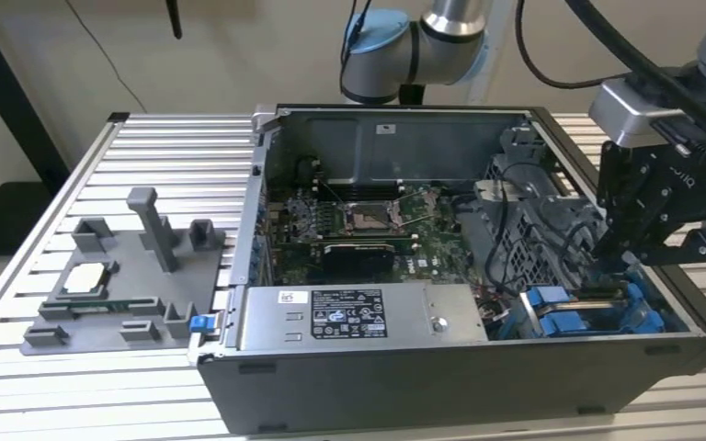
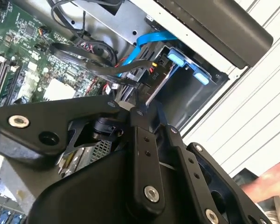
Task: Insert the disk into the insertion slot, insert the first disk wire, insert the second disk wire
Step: 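Insert the second disk wire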
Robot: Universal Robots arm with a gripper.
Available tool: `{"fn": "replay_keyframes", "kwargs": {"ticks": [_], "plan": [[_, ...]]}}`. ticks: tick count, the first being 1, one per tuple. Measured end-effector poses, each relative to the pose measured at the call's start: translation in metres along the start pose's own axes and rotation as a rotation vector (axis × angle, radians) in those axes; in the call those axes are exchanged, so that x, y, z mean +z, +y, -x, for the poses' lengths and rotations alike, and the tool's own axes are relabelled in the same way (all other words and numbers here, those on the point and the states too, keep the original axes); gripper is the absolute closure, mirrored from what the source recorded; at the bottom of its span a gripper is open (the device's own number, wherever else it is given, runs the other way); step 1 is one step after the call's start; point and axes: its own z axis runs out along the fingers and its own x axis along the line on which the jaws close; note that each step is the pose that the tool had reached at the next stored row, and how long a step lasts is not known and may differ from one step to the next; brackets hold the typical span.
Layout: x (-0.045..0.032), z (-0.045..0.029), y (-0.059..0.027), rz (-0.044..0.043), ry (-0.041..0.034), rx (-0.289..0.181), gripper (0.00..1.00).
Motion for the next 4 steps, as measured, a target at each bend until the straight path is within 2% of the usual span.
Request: {"fn": "replay_keyframes", "kwargs": {"ticks": [4], "plan": [[-0.0010,0.0000,0.0000,0.0000,0.0002,0.000,0.00]]}}
